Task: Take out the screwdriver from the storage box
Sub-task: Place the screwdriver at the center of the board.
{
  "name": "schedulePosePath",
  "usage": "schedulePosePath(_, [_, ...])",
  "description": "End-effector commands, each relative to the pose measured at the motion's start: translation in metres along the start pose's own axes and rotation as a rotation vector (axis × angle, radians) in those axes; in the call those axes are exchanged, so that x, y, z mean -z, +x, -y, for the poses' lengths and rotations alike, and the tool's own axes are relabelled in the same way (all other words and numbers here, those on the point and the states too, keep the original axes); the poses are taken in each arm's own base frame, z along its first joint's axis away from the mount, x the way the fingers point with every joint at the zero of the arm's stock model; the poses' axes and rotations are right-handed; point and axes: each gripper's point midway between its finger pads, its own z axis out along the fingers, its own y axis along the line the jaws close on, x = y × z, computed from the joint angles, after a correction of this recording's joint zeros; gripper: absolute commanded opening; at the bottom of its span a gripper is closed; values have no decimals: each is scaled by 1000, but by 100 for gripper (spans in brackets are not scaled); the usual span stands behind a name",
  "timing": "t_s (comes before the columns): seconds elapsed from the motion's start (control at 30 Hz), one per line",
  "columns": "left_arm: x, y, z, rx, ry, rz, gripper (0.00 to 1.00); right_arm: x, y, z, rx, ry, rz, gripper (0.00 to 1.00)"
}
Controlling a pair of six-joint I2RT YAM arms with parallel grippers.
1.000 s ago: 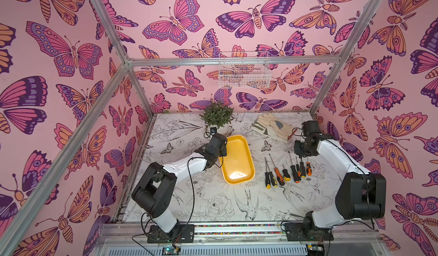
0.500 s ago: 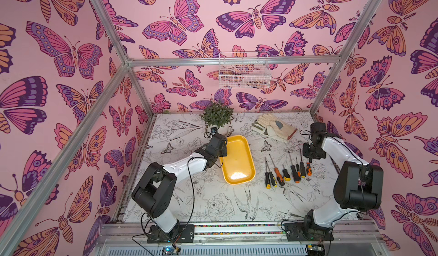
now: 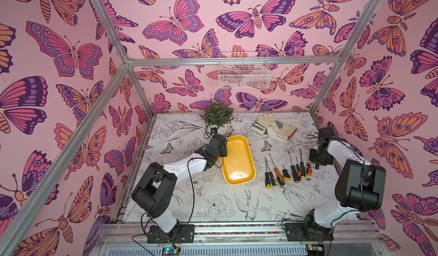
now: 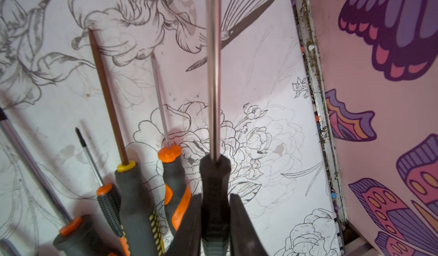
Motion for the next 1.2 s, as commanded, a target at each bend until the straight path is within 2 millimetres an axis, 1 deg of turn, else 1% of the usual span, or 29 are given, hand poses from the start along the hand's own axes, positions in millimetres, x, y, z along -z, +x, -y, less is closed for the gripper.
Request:
schedulePosePath(0.0, [8, -9, 5, 4, 33, 32, 0, -8, 7, 0, 21, -9, -30, 0])
schedulePosePath(0.1, [8, -9, 5, 4, 33, 32, 0, -9, 9, 0, 29, -5, -38, 0])
schedulePosePath(0.33, [8, -9, 5, 7, 36, 32, 0, -22, 15, 0, 32, -10, -82, 0])
schedulePosePath(0.93, [9, -9, 3, 13, 37, 35, 0, -41, 22, 1, 16, -28, -154, 0])
schedulePosePath(1.0, [9, -9, 3, 13, 36, 34, 0, -42, 21, 1, 16, -31, -155, 2])
schedulePosePath(1.17, [9, -9, 3, 14, 37, 36, 0, -43, 21, 2, 13, -32, -159, 13])
